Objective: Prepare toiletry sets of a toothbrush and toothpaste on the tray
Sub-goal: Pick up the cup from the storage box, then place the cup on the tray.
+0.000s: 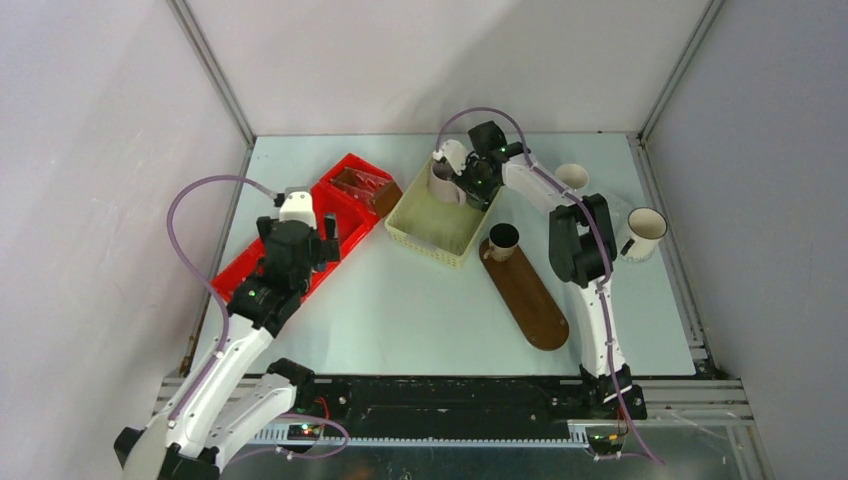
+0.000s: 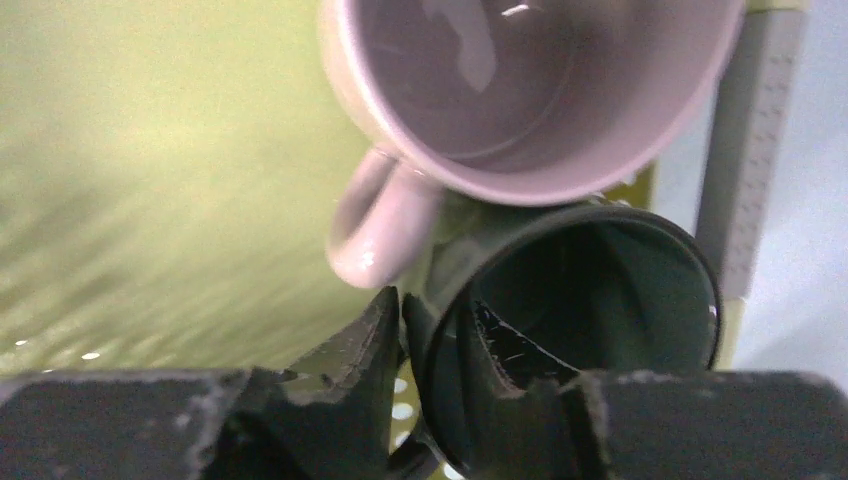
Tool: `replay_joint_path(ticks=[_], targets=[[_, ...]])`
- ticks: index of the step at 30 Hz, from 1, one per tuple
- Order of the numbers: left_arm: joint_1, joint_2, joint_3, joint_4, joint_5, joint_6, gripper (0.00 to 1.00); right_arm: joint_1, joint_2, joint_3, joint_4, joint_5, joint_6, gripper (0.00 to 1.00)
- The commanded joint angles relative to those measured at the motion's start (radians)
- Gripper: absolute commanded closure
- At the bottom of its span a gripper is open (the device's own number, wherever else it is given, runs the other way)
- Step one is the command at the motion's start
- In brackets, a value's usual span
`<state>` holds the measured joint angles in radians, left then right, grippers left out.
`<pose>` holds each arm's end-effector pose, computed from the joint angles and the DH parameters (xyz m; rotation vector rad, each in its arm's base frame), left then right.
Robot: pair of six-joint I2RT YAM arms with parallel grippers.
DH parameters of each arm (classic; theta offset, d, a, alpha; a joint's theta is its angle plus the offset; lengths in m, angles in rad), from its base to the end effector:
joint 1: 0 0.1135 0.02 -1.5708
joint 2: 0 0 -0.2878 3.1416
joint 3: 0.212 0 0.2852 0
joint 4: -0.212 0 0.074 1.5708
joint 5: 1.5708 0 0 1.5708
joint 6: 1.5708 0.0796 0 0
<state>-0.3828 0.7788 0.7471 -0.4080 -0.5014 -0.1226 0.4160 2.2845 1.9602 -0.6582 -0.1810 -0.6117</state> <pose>0.2238 -0.0489 0.3056 -0.0607 1.9563 0.1725 0.5214 0.2460 0.1724 -1.3069 2.1737 0.1539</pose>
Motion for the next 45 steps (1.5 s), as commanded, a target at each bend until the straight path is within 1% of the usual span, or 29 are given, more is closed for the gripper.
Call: replay_joint_path(ticks=[1,3,5,11,18,22,26,29,32,35,38,40,41,42,45], targets=[[0.007,-0.004,0.002,0.030,0.013,0.015,0.03,0.011,0.030,0.093,-0.062,-0.034,-0.043,0.76],[0.007,-0.008,0.003,0.030,0.016,0.014,0.03,0.013,0.028,0.118,-0.089,-0.037,-0.047,0.92],[0.006,-0.013,0.003,0.028,0.018,0.012,0.03,0.016,0.014,0.135,-0.112,-0.035,-0.048,1.00],[0.007,-0.029,0.037,0.015,0.022,-0.001,0.03,0.030,-0.085,0.143,-0.113,-0.002,-0.034,1.00],[0.006,-0.033,0.166,-0.012,0.055,-0.038,0.01,0.053,-0.231,0.136,-0.129,0.101,0.016,1.00],[0.007,0.004,0.263,-0.013,0.046,-0.068,0.00,0.074,-0.310,0.124,-0.165,0.163,0.083,1.00],[0.007,0.064,0.361,-0.015,0.063,-0.083,0.00,0.099,-0.397,0.076,-0.193,0.243,0.202,1.00],[0.006,0.104,0.411,0.000,0.075,-0.090,0.00,0.119,-0.460,0.011,-0.204,0.312,0.311,1.00],[0.007,0.124,0.428,0.036,0.085,-0.090,0.00,0.129,-0.531,-0.043,-0.240,0.358,0.444,1.00],[0.007,0.141,0.434,0.066,0.081,-0.077,0.00,0.129,-0.611,-0.108,-0.278,0.401,0.524,1.00],[0.007,0.152,0.428,0.089,0.079,-0.060,0.00,0.131,-0.697,-0.201,-0.271,0.392,0.600,1.00],[0.007,0.150,0.405,0.106,0.072,-0.041,0.00,0.138,-0.767,-0.318,-0.241,0.367,0.642,1.00],[0.007,0.148,0.395,0.120,0.069,-0.037,0.00,0.141,-0.810,-0.349,-0.223,0.368,0.669,1.00],[0.006,0.141,0.376,0.126,0.063,-0.030,0.00,0.147,-0.829,-0.402,-0.216,0.371,0.685,1.00],[0.006,0.121,0.336,0.159,0.049,-0.020,0.00,0.157,-0.894,-0.492,-0.211,0.380,0.781,1.00]])
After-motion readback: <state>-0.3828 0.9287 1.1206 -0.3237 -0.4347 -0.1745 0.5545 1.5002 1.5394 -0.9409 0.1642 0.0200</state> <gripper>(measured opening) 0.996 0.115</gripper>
